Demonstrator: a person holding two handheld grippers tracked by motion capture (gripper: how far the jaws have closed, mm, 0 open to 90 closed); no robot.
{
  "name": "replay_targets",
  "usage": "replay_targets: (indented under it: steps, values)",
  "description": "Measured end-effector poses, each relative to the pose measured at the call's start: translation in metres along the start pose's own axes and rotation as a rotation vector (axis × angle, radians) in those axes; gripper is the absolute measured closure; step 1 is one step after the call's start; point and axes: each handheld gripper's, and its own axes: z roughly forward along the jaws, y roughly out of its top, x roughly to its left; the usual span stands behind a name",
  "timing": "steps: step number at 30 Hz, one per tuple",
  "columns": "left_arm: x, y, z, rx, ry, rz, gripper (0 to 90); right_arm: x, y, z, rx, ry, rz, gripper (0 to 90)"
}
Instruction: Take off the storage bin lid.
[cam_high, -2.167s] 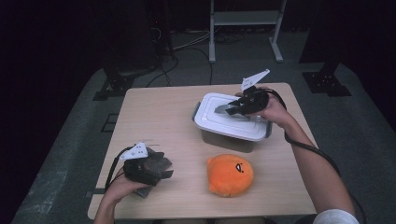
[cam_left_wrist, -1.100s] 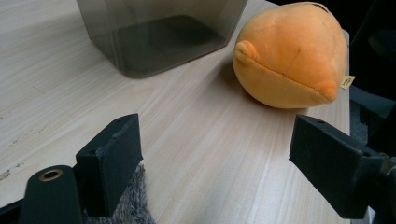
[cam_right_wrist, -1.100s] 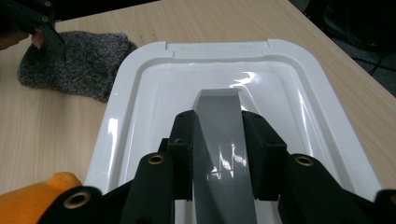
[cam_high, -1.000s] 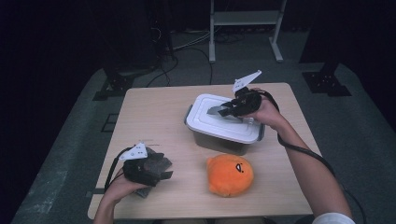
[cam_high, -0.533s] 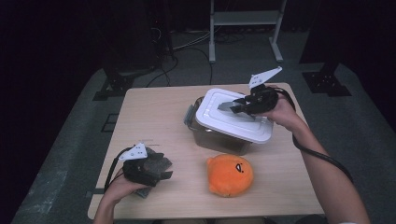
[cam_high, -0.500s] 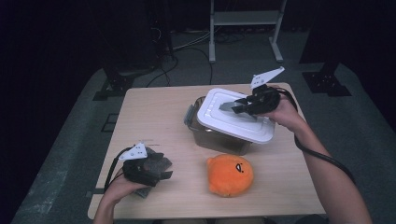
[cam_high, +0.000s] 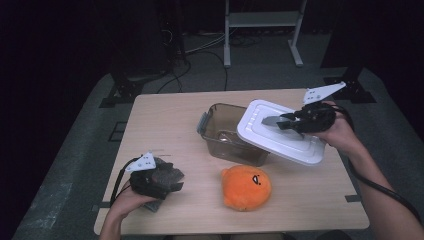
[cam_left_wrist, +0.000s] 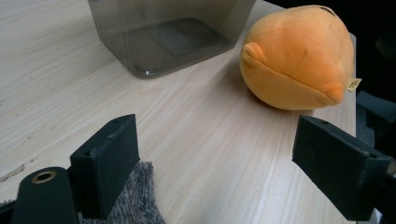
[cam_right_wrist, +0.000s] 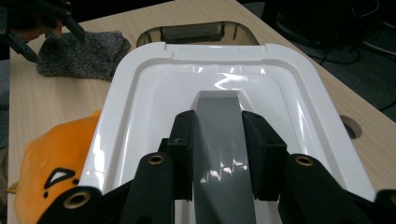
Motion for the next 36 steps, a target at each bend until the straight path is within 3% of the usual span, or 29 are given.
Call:
replay_targets:
  steps: [19, 36]
  values:
    - [0.000, 0.000, -0.001, -0.002, 0.017, 0.004, 10.9, 0.009, -0.051, -0.057, -0.021, -0.063, 0.052, 65.3]
    - [0.000, 0.000, -0.002, -0.005, 0.017, 0.003, 10.3, 0.018, -0.099, -0.079, -0.024, -0.081, 0.097, 65.3]
